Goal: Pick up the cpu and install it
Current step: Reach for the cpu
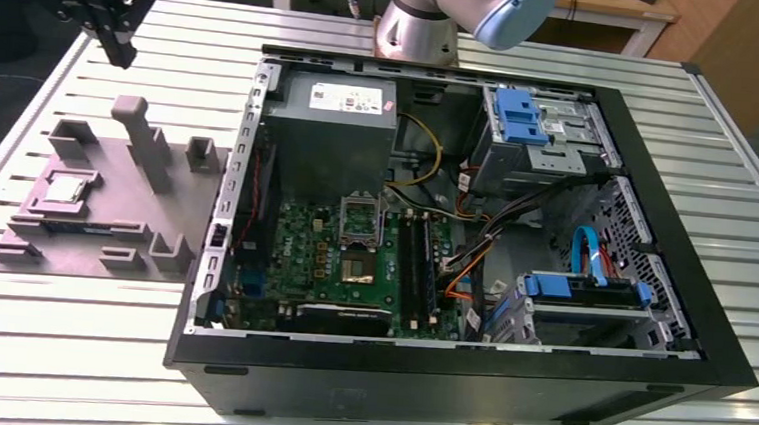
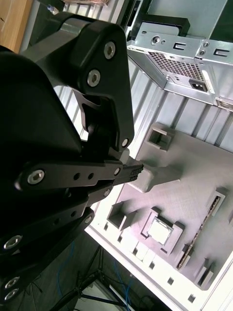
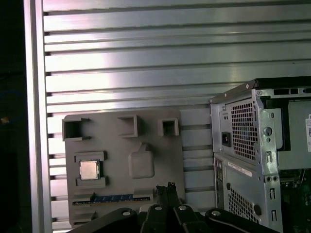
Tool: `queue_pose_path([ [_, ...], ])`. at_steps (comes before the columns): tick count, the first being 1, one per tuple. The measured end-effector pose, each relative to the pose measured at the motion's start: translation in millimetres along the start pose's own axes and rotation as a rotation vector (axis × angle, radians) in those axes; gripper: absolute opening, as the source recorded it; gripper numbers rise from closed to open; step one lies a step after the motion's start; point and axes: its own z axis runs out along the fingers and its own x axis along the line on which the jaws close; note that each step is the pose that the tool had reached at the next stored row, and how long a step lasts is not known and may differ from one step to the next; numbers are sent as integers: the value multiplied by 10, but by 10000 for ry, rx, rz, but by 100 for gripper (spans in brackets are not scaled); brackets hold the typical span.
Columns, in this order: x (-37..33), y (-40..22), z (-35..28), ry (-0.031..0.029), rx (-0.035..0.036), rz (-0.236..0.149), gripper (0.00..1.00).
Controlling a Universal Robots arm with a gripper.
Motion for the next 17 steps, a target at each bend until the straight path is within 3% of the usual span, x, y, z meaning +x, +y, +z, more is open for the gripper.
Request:
queue_pose_path([
  [17,78,-7,32,0,0,0,10],
])
